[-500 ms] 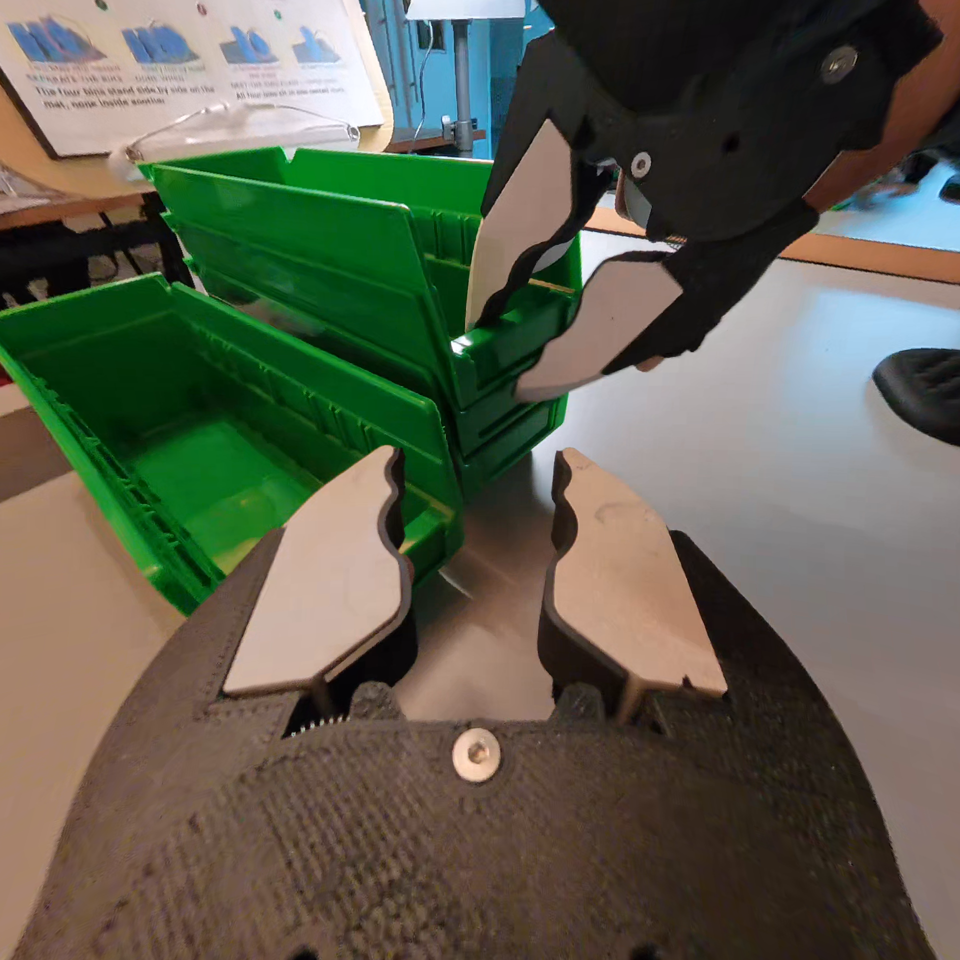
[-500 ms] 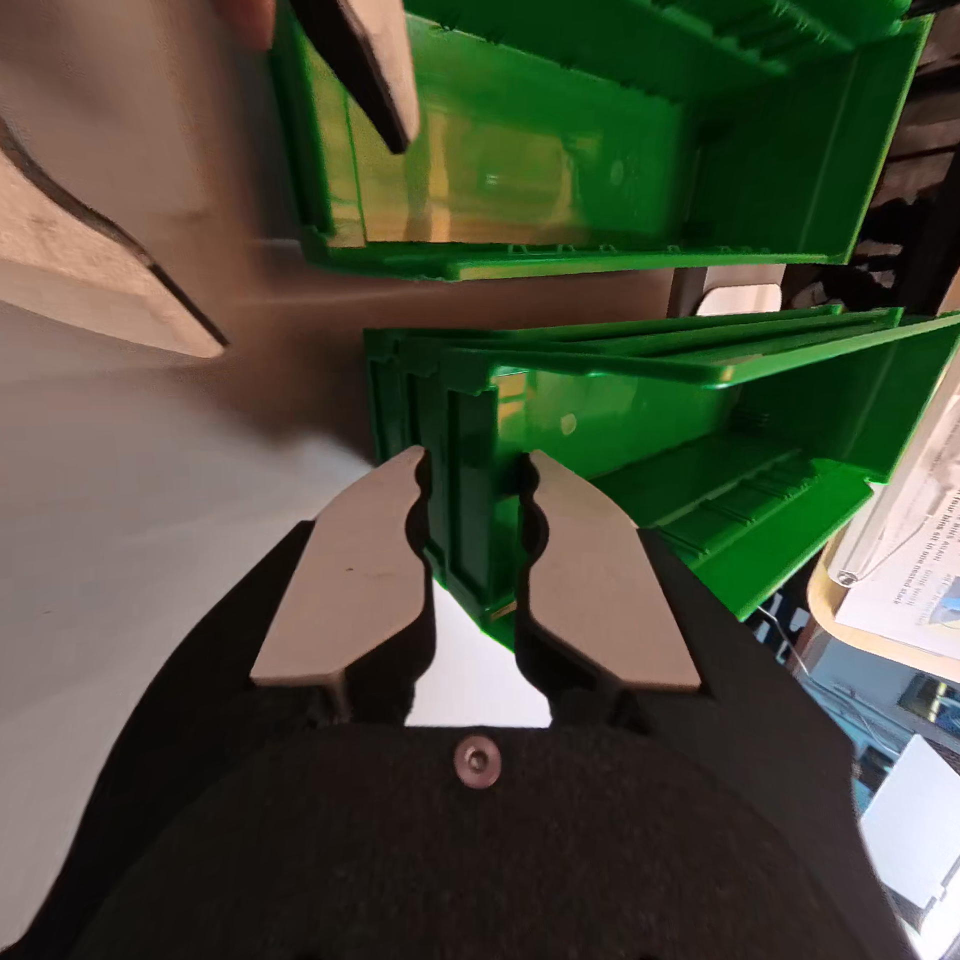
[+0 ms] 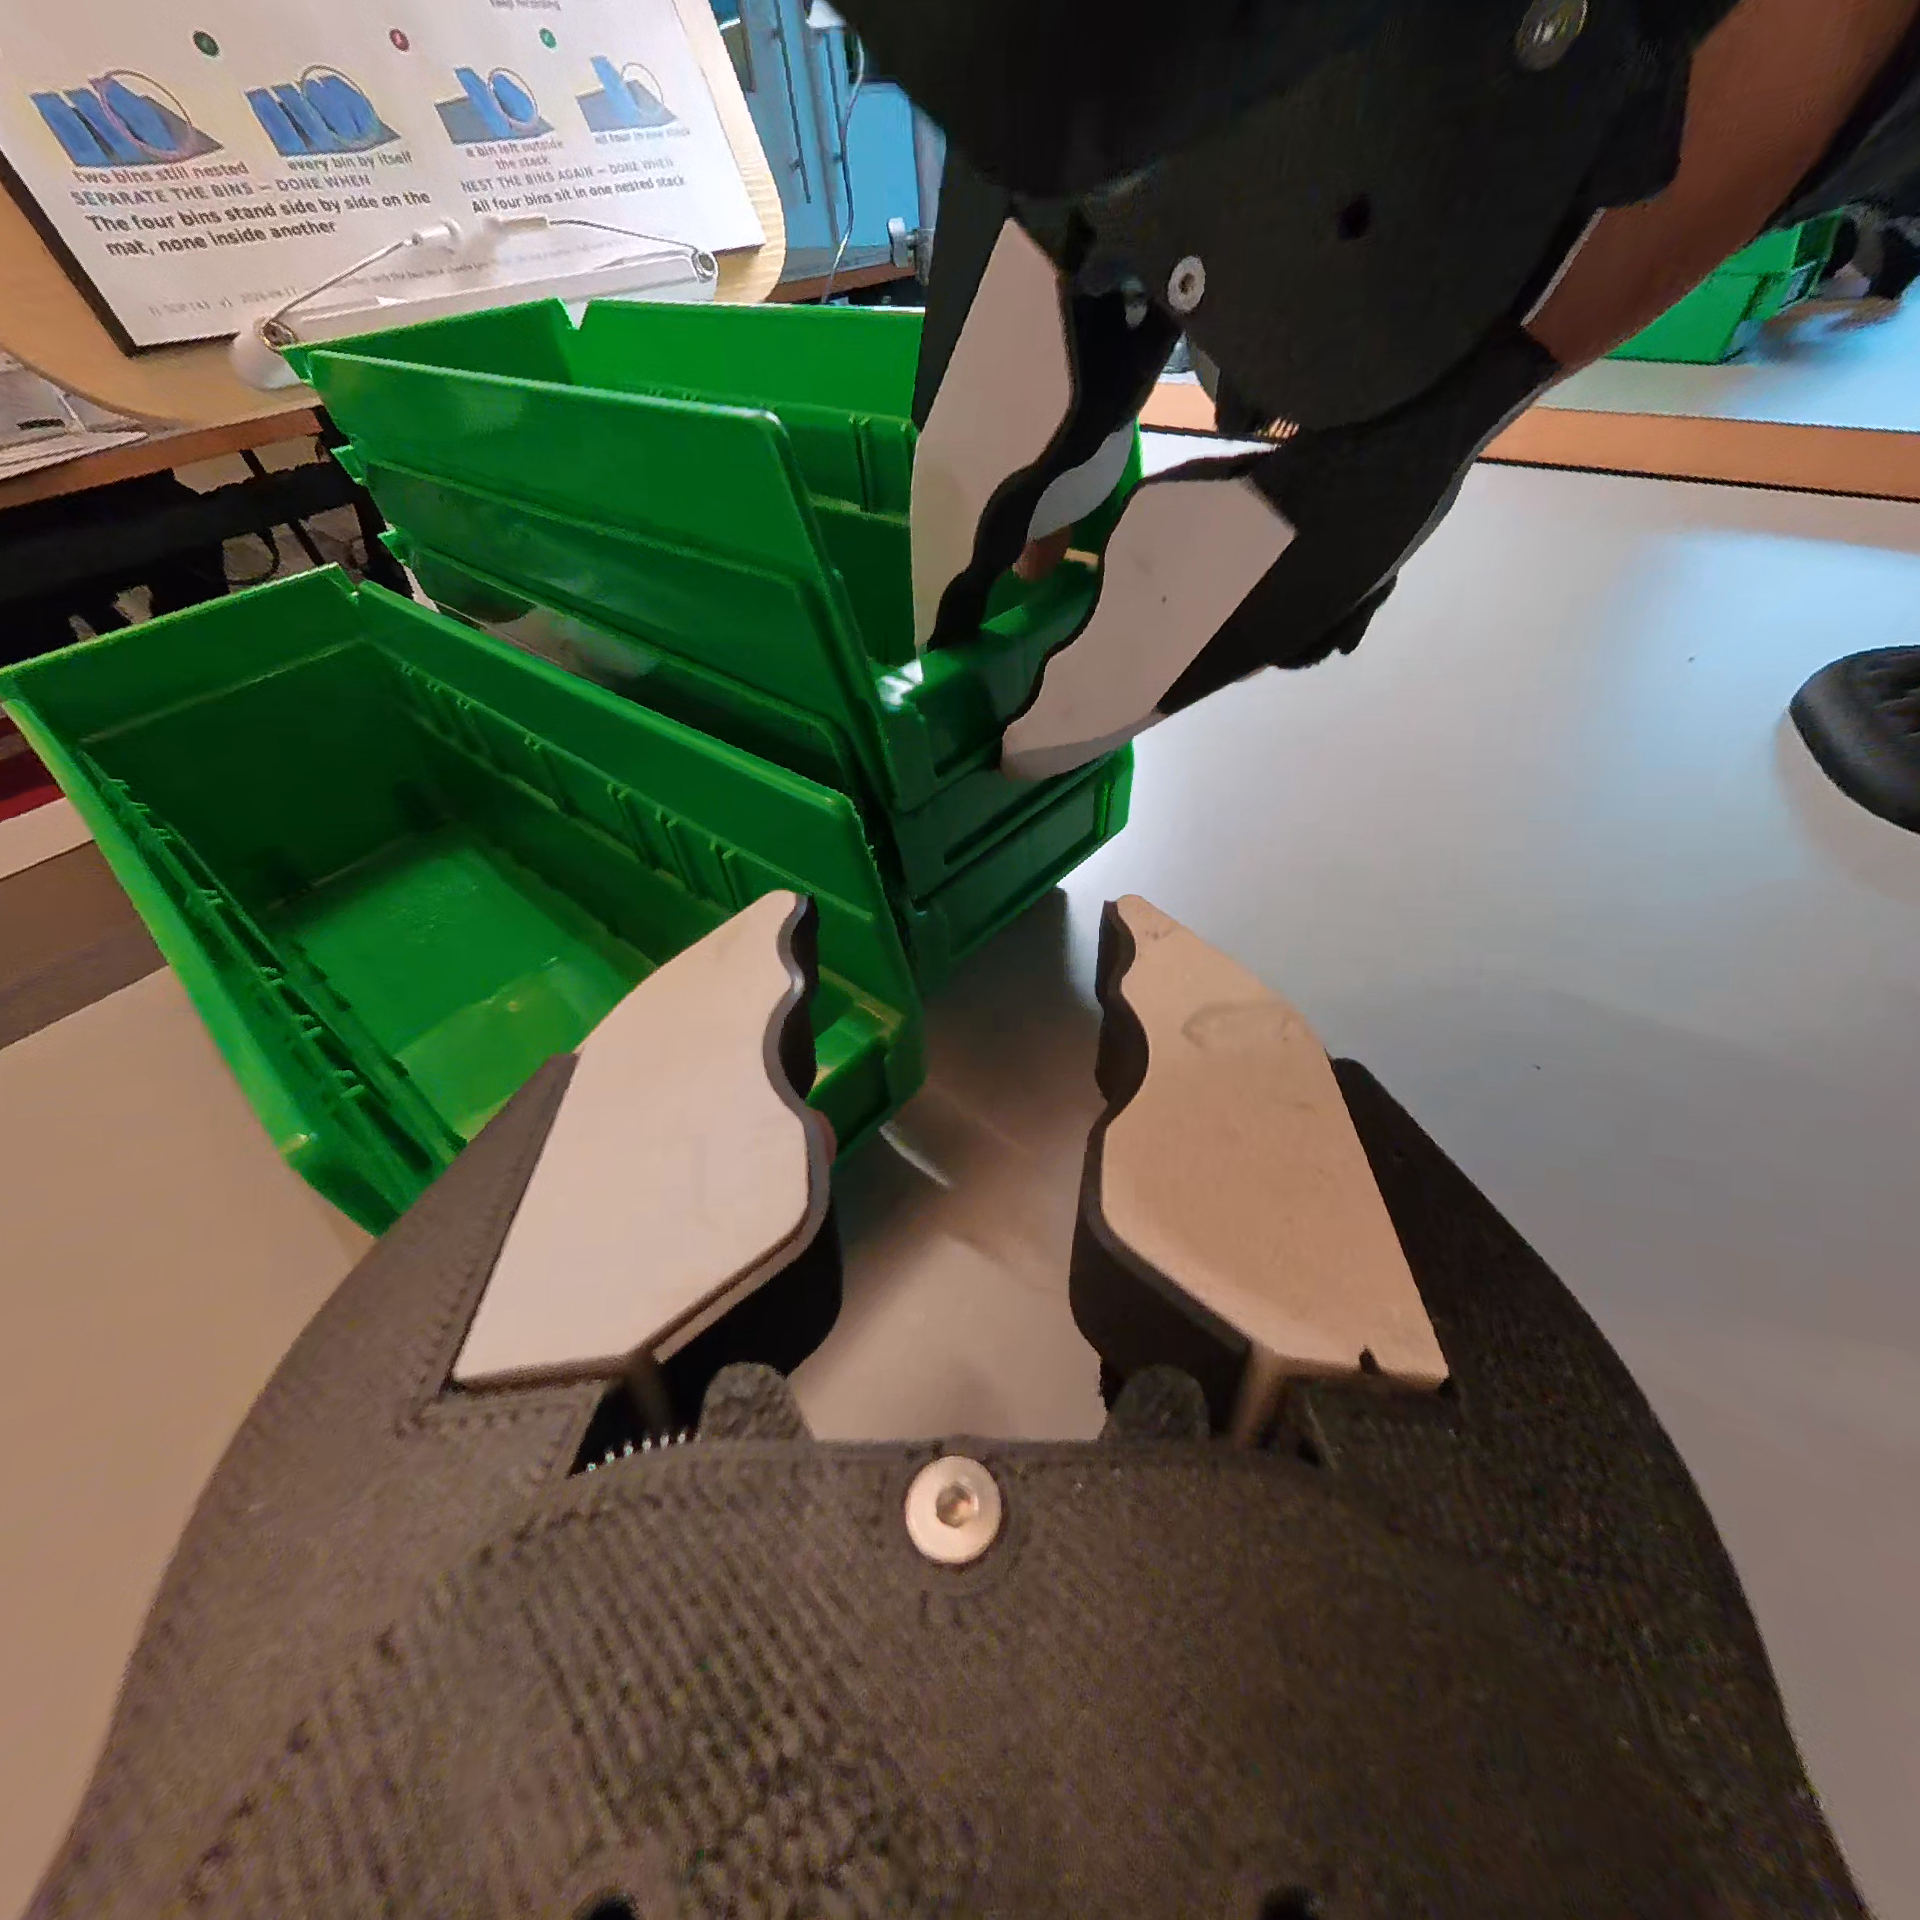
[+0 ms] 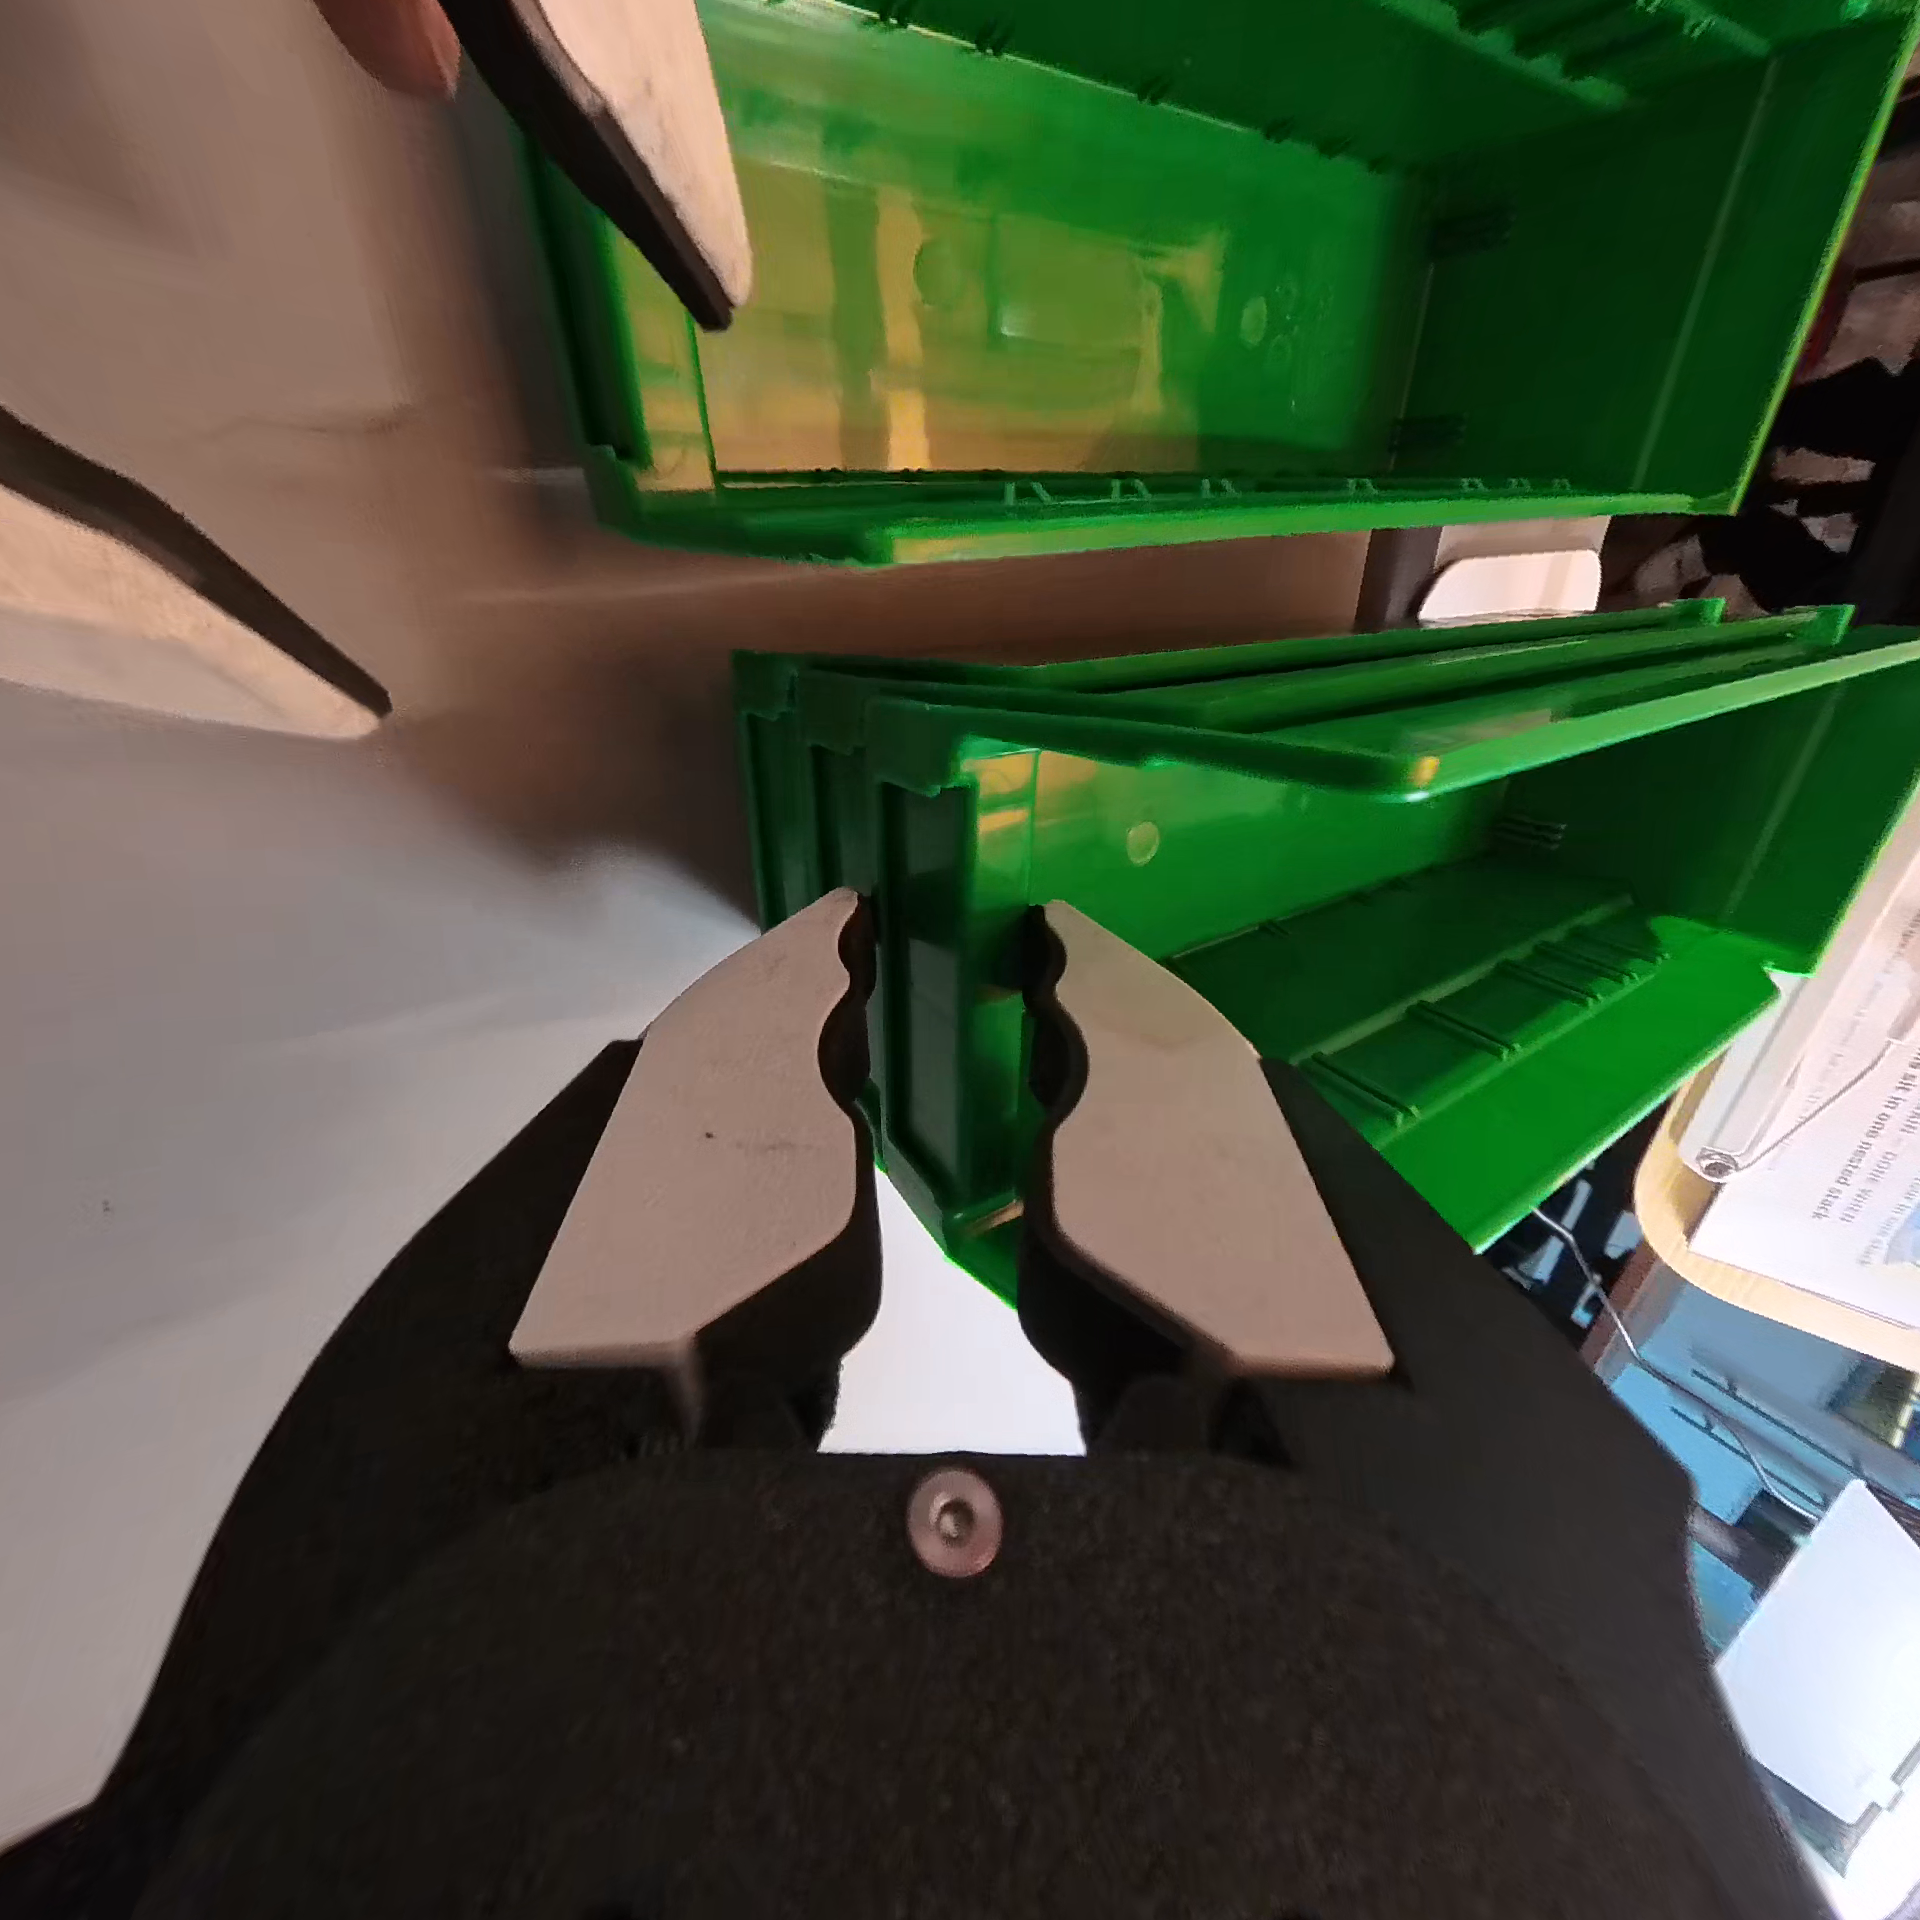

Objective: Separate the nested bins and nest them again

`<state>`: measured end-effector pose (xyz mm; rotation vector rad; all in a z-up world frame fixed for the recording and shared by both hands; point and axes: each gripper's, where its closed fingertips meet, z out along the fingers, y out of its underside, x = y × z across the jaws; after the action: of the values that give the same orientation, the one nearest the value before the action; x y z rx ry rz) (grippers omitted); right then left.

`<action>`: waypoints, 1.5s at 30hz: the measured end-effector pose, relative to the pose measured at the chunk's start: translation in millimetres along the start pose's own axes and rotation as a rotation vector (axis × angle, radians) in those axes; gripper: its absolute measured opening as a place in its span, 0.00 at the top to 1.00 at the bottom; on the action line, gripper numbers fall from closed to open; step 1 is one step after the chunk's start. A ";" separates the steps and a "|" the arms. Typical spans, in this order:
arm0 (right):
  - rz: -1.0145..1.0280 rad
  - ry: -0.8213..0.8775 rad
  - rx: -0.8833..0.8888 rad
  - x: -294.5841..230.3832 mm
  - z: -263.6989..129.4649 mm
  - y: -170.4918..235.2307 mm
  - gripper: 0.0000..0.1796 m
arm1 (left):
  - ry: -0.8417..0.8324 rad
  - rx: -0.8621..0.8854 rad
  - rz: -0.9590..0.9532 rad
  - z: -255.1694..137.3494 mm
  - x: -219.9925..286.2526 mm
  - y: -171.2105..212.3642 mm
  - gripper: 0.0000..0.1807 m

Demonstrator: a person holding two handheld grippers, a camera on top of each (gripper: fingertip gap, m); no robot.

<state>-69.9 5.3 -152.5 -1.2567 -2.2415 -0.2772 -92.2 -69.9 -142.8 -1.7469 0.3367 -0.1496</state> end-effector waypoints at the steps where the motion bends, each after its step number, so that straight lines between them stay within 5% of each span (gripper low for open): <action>1: 0.004 -0.004 0.004 1.2 -2.6 0.5 0.85 | 0.000 -0.001 -0.001 -0.2 -0.6 0.3 0.72; 19: 0.070 -0.213 0.107 29.0 -70.1 2.2 0.84 | 0.029 -0.003 0.001 2.7 8.0 0.4 0.77; 25: 0.017 -0.186 0.091 6.1 -69.3 -1.1 0.85 | 0.045 0.070 0.013 24.6 27.9 -28.7 0.74; 32: 0.003 -0.171 0.077 1.4 -68.5 5.9 0.85 | -0.067 0.031 0.037 42.0 25.7 -22.1 0.77; 45: -0.088 -0.126 0.074 2.1 -72.2 10.4 0.84 | -0.021 0.027 0.019 46.9 34.4 -15.7 0.79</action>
<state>-35.9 -18.6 -92.4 -1.1684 -2.3952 -0.1502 -44.0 -33.8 -140.0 -1.7168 0.3345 -0.1211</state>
